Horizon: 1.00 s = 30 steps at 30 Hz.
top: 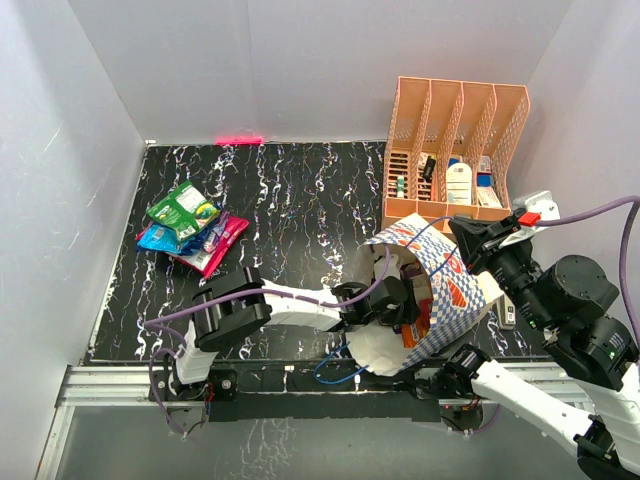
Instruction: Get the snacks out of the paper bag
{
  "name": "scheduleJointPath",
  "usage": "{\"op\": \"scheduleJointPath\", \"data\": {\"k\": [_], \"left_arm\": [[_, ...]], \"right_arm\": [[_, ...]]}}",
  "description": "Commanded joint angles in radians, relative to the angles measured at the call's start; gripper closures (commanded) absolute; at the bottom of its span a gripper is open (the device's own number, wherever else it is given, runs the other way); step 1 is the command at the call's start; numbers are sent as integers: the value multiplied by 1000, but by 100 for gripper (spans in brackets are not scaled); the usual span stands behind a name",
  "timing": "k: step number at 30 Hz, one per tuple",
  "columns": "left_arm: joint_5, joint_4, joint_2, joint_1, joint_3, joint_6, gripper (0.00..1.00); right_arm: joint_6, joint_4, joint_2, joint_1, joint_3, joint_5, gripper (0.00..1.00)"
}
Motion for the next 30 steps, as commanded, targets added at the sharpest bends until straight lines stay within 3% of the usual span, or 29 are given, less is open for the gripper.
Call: {"op": "scheduleJointPath", "data": {"k": [1,10,16,21,30], "left_arm": [[58,57,19,7,20,-45,52],[73,32,56,33,19,-79,43],[54,-4,95,53,89,-29,61],[54,-56,67,65,124,34,100],[102,-58,-181,53,-7,115,100]], "right_arm": [[-6,71,2,5,33,-9,93],[-6,71,-2,5,39,-8,93],[-8,70,-4,5,47,-9,93],[-14,61,-15,5,54,-1,93],[14,48,-49,4,19,27,93]]}}
